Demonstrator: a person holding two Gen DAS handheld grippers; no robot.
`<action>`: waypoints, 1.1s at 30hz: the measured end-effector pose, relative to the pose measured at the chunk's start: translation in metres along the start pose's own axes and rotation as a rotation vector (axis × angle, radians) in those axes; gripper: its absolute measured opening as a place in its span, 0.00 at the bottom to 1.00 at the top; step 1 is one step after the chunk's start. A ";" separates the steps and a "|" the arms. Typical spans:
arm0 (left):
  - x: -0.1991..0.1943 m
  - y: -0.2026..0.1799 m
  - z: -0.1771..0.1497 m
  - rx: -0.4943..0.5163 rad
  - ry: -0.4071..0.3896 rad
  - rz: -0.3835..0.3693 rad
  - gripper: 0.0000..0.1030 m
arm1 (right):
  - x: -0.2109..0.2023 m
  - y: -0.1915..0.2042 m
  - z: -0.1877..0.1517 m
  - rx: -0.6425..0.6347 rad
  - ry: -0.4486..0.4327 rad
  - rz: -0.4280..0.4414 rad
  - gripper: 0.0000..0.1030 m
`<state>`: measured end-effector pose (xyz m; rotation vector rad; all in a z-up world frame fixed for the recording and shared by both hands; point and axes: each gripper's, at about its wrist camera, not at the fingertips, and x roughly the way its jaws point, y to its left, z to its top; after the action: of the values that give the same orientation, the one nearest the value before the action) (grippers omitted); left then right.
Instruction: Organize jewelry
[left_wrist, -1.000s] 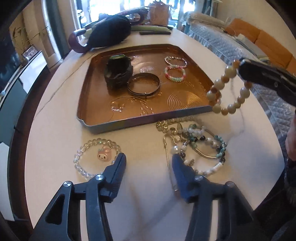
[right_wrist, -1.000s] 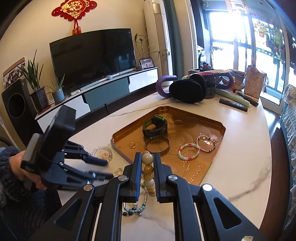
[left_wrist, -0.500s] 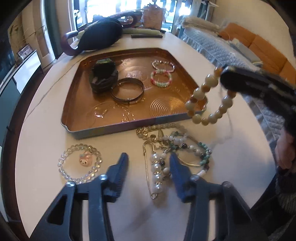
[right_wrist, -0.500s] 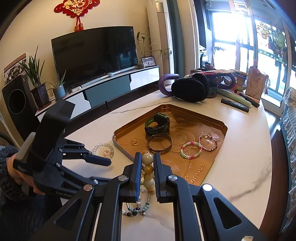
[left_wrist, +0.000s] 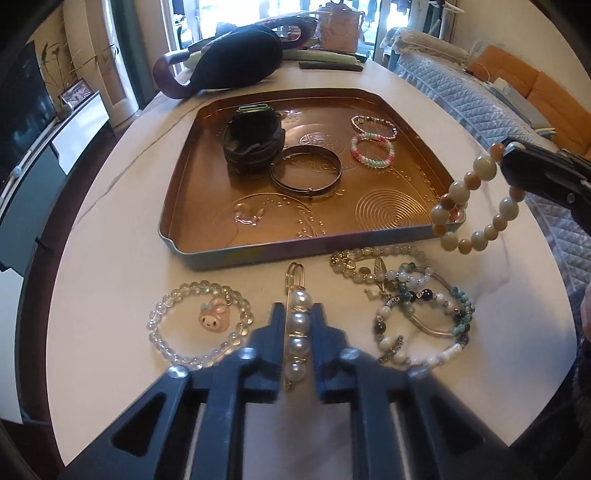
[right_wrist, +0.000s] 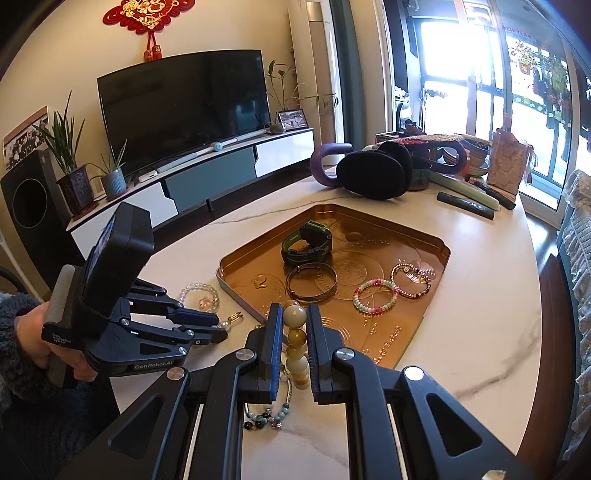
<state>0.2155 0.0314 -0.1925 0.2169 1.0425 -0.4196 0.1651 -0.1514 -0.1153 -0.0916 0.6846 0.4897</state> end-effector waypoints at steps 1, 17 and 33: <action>-0.001 -0.001 0.000 0.002 -0.004 0.011 0.11 | 0.000 0.000 -0.001 0.001 0.003 -0.002 0.11; -0.085 -0.010 0.038 0.011 -0.259 0.047 0.11 | -0.014 -0.002 0.024 0.042 -0.050 0.016 0.11; -0.077 0.025 0.098 -0.127 -0.367 -0.172 0.11 | -0.007 -0.061 0.086 0.307 -0.190 0.234 0.11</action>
<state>0.2703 0.0355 -0.0775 -0.0639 0.7243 -0.5249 0.2394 -0.1876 -0.0486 0.3238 0.5787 0.6033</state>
